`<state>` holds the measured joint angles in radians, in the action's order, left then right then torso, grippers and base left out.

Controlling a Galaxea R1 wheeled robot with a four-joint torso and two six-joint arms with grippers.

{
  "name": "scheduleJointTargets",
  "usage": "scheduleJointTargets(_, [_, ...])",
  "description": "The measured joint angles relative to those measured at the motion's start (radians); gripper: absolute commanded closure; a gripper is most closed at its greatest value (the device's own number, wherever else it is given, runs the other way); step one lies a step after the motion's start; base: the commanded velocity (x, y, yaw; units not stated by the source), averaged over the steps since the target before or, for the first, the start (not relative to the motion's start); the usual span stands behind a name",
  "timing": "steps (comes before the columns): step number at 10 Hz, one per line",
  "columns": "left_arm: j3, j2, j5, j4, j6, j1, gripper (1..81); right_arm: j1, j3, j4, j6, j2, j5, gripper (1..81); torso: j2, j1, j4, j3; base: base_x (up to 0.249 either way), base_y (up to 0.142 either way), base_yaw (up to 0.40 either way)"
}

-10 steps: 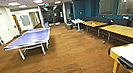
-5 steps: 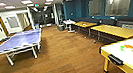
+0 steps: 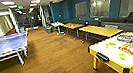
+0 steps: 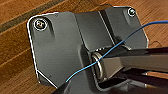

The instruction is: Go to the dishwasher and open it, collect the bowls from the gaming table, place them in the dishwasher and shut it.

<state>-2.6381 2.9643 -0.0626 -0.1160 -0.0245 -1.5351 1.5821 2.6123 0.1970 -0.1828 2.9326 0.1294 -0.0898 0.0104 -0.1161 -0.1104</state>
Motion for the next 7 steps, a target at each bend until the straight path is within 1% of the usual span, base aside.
scheduleJointTargets(7, [0.0, -0.003, -0.001, 0.0, 0.0, 0.002, 1.0, 0.0, 0.0, 0.0, 0.0, 0.0, 0.0, 1.0, 0.0, 0.0, 0.0, 0.0, 0.0, 0.0, -0.359])
